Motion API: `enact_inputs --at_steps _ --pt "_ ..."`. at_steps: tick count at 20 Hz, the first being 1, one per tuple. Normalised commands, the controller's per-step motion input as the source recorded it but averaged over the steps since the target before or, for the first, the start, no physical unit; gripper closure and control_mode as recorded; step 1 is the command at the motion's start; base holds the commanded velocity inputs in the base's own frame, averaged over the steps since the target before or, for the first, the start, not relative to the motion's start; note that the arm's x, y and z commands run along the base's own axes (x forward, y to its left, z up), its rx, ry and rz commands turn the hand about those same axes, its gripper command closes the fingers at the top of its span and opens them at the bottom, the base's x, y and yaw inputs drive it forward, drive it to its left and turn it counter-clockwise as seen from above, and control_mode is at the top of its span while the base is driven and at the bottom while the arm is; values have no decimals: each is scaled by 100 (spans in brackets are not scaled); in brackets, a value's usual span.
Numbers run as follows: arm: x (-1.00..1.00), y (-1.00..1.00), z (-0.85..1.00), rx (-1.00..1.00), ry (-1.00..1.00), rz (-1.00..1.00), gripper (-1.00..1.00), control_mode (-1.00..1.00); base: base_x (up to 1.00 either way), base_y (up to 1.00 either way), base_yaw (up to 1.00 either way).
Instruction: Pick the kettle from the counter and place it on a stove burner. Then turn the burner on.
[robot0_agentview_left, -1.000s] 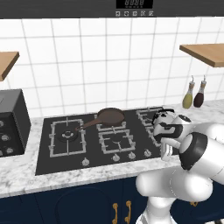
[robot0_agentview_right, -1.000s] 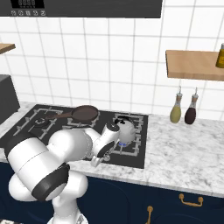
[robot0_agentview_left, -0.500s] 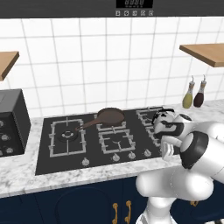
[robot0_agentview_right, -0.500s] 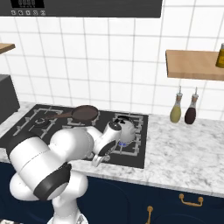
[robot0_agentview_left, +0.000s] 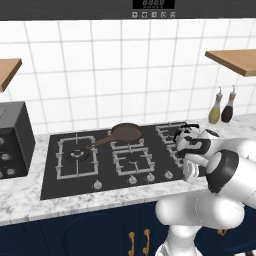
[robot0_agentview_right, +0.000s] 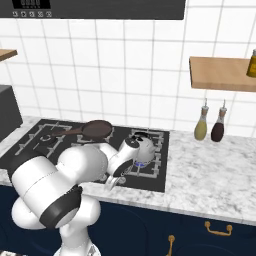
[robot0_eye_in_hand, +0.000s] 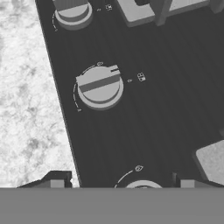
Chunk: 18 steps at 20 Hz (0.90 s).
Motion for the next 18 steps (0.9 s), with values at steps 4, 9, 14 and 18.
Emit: enact_inputs --at_steps 4,9,14,18 --pt "-7 40 33 -3 -1 8 -100 -100 0 0 0" --pt "-1 49 31 -5 0 8 -100 -100 0 0 0" --pt "-1 54 32 -6 0 8 -100 -100 0 0 0" --pt "0 51 46 -6 -1 8 -100 -100 0 0 0"
